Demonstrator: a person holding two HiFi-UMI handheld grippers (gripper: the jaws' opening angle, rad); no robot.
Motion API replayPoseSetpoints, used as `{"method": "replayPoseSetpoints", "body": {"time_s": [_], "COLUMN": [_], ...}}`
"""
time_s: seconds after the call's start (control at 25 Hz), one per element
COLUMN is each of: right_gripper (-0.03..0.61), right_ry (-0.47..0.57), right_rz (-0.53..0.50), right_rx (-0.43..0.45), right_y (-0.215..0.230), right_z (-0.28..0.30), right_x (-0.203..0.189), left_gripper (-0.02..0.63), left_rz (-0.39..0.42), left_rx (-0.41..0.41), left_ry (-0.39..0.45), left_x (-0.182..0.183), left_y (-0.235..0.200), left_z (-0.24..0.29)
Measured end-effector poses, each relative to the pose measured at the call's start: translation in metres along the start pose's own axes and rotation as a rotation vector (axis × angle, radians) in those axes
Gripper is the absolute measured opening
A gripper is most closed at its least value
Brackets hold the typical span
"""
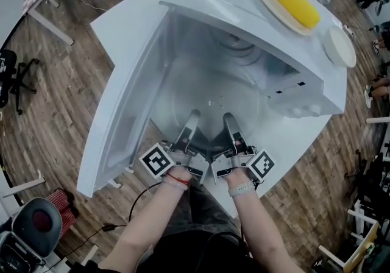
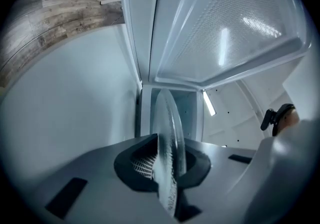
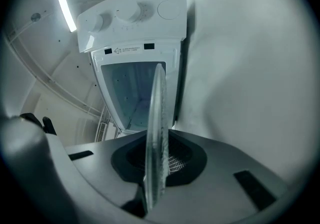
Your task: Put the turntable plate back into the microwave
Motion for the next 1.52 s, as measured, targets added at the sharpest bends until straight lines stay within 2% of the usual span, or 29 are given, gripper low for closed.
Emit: {"method": "replayPoseSetpoints", "body": {"time_s": [0.64, 1.08, 1.32, 1.52], "right_gripper": [0.04, 0.04, 0.04, 0.04], "right_ry": [0.037, 0.057, 0.064, 0.061], "right_rz": [-0.025, -0.013, -0.014, -0.008], "right_rx": [0.01, -0.005, -0.013, -0.022], "right_y": [0.003, 0.005, 0.006, 0.006], "right_z": [0.034, 0.051, 0.056, 0.062], "right_x": [0.027, 0.034, 0.039, 0.04], "left_gripper": [0.032, 0.032, 0.032, 0.034], "left_rz": [0.007, -0.018, -0.018, -0.047], "left_rx": [0.013, 0.031, 0.048, 0.054], "left_ry": [-0.026, -0.029, -0.058, -0.055], "left_x": [0.012, 0.021, 0.023, 0.027], "left_y": [-0.006, -0.009, -0.011, -0.01], "left_z": [0.047, 0.065, 0.073, 0.077]}}
Point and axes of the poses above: the fingertips, and each gripper's own axes: z forward along the fingers, y to its right, x out of its top, the point moved 3 cm from there along -z, backward along the fingers, and after that the axes turned 1 degree about -z, right-handed, at the moved point
